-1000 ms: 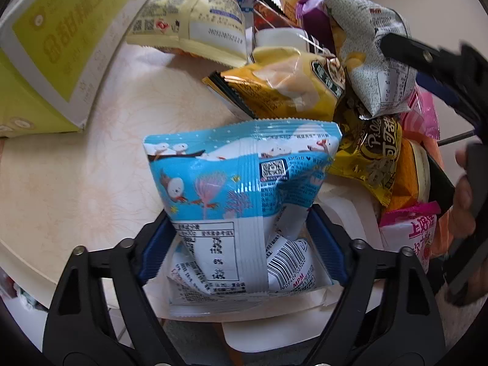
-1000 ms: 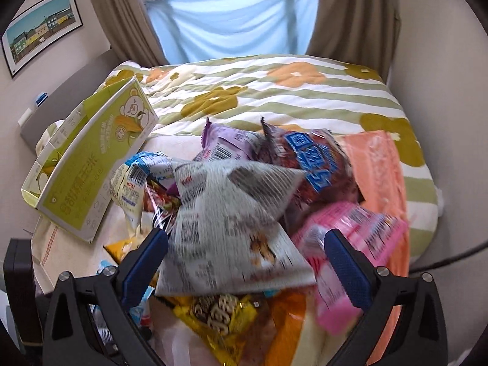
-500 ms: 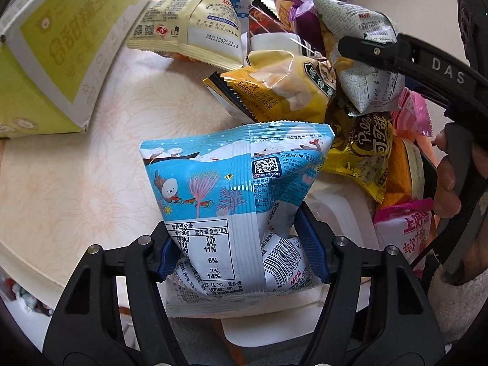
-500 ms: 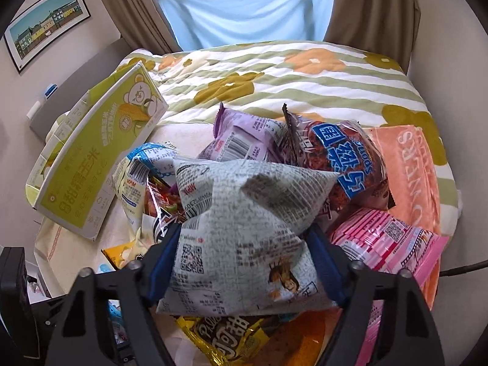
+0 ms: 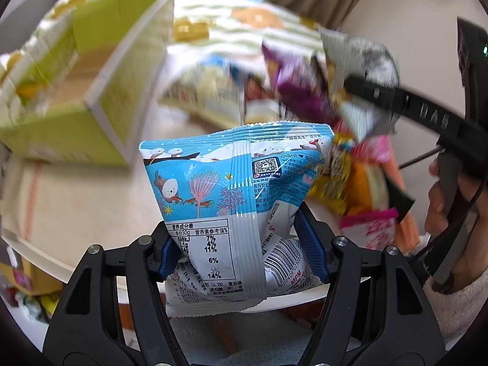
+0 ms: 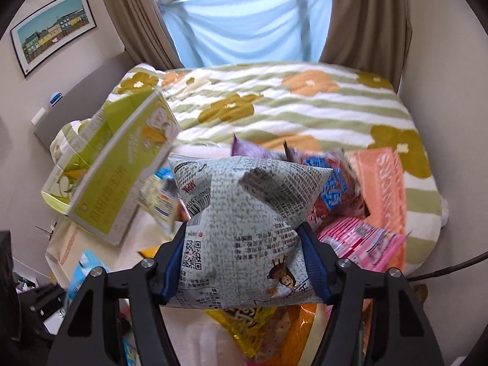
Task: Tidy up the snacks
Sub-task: 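Carry both bags over the cardboard box and release them inside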
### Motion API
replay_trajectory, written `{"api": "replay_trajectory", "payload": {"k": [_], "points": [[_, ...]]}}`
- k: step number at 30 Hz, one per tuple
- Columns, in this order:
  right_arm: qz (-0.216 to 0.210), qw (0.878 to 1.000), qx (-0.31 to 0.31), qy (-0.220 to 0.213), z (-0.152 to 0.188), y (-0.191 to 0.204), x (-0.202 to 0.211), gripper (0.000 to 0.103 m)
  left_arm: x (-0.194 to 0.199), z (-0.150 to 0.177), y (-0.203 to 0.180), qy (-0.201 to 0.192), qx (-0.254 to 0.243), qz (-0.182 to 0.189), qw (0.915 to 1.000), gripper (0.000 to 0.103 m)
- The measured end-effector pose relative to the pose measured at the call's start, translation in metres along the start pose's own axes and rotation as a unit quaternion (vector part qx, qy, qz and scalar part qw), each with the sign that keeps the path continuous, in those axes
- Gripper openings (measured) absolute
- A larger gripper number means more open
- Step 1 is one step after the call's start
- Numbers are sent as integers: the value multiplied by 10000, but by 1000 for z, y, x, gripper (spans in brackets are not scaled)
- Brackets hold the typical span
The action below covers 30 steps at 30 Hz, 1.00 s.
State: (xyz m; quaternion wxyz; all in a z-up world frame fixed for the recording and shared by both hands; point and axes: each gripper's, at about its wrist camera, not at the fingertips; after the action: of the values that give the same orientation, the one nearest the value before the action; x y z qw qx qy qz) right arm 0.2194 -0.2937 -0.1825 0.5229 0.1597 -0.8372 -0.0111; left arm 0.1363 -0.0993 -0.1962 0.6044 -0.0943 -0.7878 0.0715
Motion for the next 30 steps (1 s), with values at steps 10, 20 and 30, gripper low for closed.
{"api": "replay_trajectory", "payload": {"k": [10,20,30], "points": [[35,9981,391,-476,-30,72,46,63,87,-48,72,-998,-78,-196,9948,64],[-47,9981,241,-570,-78,176,19,63,116,-109,183,-1074,-363,-357,9929,64],[250,9985,-412,-274,-104,234,-23,63,65,-163,254,-195,-1047,-526,9929,64]]}}
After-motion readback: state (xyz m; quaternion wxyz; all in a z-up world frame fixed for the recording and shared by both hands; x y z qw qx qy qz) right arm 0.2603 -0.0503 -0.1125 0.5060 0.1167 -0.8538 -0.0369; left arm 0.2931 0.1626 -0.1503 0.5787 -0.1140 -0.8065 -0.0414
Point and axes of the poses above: each gripper's, at about its wrist camera, not at the fingertips, and x roughly against the way its jaws point, y to its left, z to its underside, and after that the axes turned 11 degrees about y, right-handed
